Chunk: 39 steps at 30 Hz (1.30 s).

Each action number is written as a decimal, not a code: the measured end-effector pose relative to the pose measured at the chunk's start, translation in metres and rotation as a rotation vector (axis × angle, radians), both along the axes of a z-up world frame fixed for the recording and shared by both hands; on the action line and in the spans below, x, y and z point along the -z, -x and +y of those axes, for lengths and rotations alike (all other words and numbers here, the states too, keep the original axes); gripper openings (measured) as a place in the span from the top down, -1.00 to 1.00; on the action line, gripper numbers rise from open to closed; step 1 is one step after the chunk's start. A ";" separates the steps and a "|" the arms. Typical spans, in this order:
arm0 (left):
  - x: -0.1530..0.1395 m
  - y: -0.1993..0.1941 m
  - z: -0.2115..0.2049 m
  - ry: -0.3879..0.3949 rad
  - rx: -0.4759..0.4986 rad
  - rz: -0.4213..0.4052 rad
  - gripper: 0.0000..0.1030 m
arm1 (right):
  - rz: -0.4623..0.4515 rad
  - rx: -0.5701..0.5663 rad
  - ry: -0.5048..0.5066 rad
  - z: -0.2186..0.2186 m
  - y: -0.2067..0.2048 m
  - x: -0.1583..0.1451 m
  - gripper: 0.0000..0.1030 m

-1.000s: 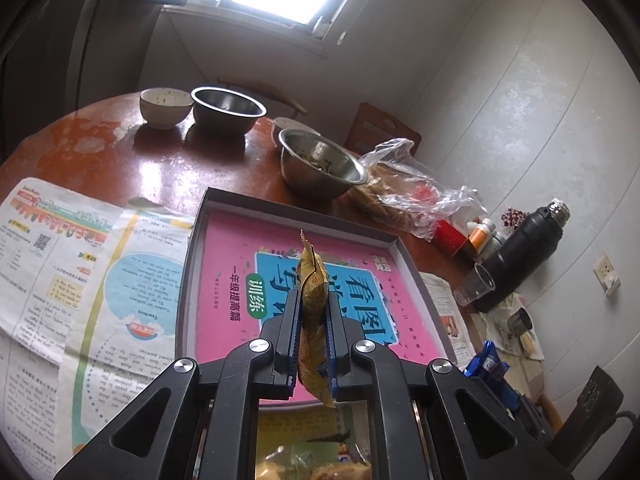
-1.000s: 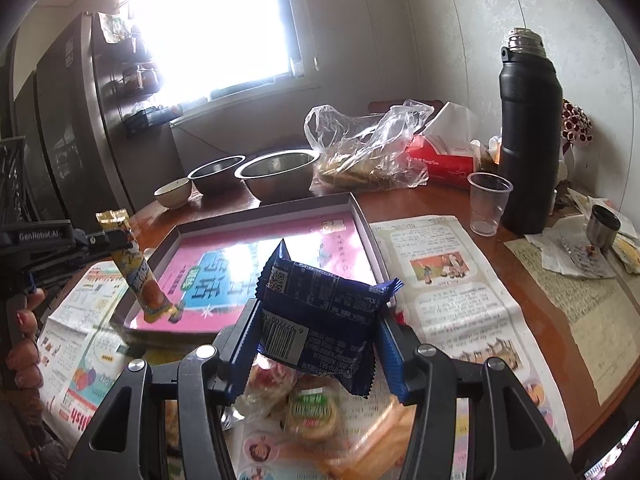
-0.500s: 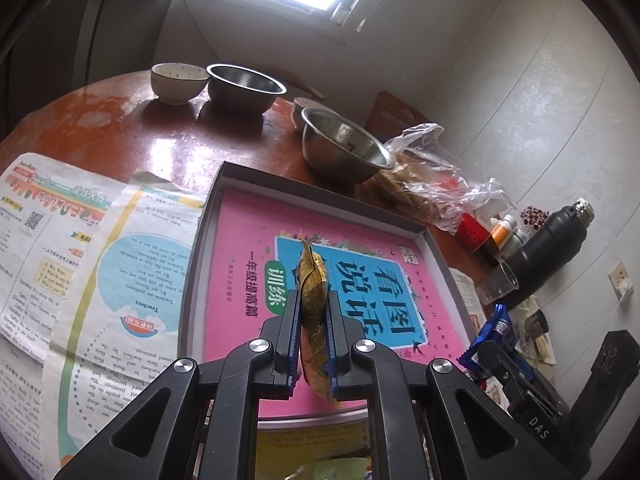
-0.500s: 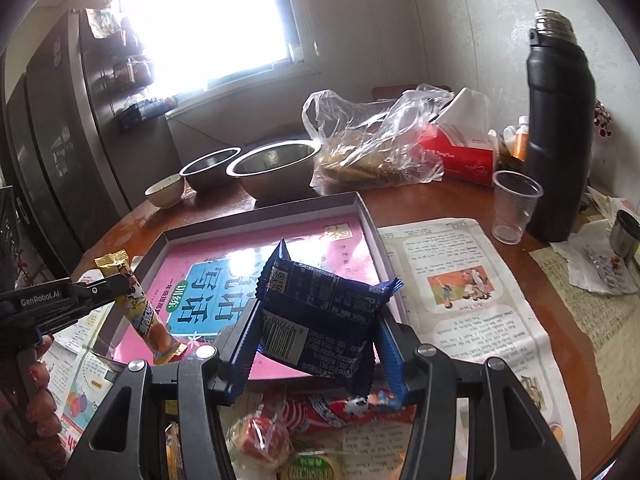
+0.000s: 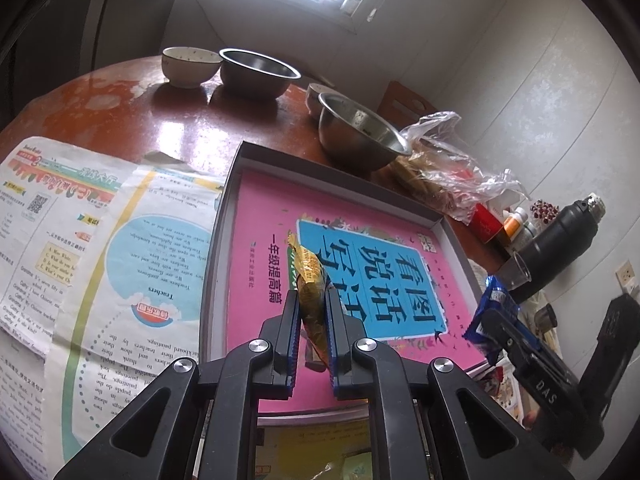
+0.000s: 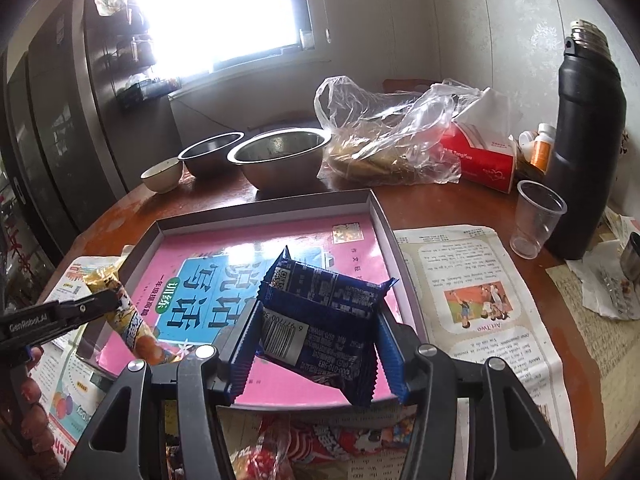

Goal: Organize snacks
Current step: 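Carry the yellow stick and blue bag over the pink-lined tray with both tools, then open both tools to drop the blue bag and yellow stick into the tray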

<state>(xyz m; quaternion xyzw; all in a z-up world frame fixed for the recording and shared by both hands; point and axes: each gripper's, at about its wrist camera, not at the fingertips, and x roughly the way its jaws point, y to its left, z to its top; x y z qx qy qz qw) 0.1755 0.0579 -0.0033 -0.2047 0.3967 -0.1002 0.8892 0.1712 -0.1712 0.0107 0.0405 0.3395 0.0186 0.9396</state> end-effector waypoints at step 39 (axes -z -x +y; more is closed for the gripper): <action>0.008 0.004 -0.014 -0.016 0.027 0.045 0.52 | 0.085 0.049 -0.151 -0.044 -0.002 0.006 -0.08</action>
